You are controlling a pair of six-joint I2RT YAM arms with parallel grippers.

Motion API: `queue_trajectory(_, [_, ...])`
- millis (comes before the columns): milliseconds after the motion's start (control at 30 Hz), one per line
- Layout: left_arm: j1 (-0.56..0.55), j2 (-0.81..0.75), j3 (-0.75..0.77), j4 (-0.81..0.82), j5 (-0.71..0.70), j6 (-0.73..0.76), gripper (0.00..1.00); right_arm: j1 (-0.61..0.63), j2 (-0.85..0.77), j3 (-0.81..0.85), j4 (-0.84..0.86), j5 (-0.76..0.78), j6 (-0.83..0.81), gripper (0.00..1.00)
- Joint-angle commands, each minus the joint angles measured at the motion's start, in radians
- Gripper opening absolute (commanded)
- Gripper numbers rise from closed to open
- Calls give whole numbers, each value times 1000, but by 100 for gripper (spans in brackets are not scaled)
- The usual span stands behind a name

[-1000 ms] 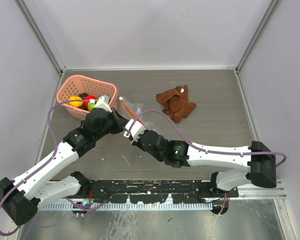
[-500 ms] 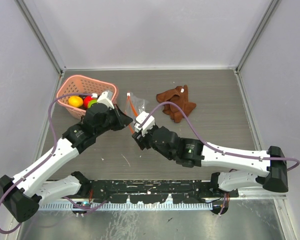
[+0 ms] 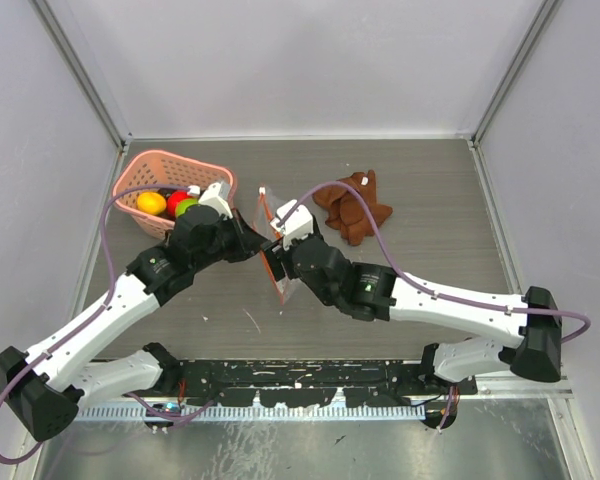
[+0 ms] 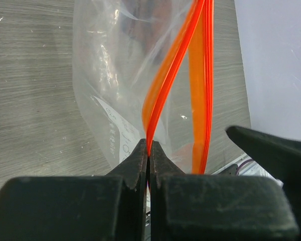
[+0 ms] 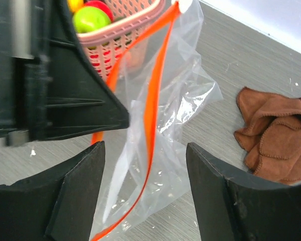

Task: Place the food in the zip-top bag and seal the zipper
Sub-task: Open the zipper of the food storage bag.

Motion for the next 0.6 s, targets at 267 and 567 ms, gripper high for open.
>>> queue_trajectory(267, [-6,-1,31,29,22,27,0,-156,26,-39,50,-241,130,61])
queue_trajectory(567, [-7,14,29,30,40,28,0,-180,63,-31,55,-328,140,59])
